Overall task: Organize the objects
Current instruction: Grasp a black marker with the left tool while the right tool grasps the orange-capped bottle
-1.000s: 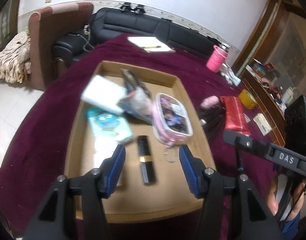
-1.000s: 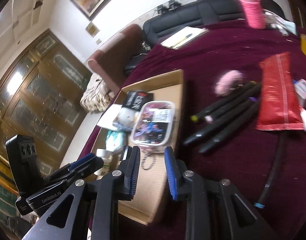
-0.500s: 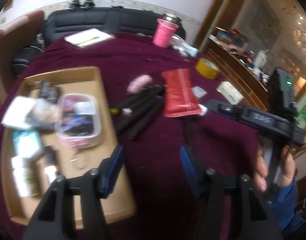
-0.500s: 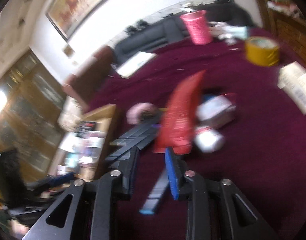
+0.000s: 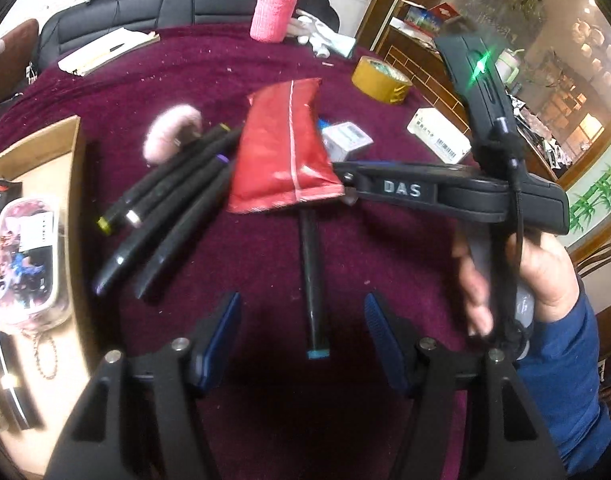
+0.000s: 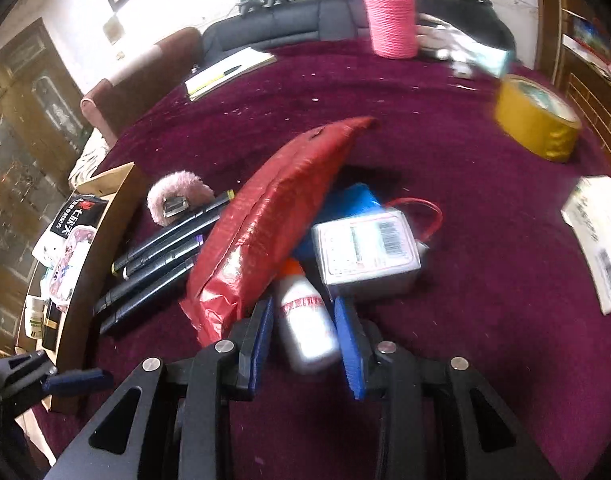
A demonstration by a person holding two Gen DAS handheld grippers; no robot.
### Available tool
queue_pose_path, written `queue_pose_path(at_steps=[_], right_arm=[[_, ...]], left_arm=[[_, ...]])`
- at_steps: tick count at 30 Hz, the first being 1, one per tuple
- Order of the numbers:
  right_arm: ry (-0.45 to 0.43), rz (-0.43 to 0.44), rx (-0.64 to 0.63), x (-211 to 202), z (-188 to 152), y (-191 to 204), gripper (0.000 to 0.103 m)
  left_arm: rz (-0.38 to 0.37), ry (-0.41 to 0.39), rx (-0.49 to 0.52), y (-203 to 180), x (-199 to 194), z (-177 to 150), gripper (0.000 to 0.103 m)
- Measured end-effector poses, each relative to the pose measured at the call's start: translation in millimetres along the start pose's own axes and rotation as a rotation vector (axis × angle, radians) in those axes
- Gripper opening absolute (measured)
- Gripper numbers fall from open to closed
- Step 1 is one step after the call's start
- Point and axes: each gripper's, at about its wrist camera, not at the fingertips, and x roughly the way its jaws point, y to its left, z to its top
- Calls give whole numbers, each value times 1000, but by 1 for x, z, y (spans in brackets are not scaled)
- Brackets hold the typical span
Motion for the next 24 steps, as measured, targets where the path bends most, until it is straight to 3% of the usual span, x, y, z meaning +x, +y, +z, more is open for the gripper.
queue_pose_path(at_steps=[4, 8, 12, 16, 19, 24], right_arm=[[-17, 18, -7, 3, -5, -1, 31], [-59, 67, 99, -12, -9, -30, 30], [-77, 137, 163, -21, -13, -50, 30], [-84, 119, 147, -25, -13, -44, 30], [-90, 116, 136, -29, -12, -41, 30], [-58, 94, 103, -29, -15, -34, 30]], left_arm=[[17, 10, -1, -1, 13, 10, 62], [21, 39, 13, -8, 34, 21, 60], [59, 66, 46, -22, 56, 26, 47], [191, 0, 102, -37, 64, 27, 36], [233, -41, 100, -37, 62, 21, 18], [153, -9, 35, -24, 44, 6, 14]])
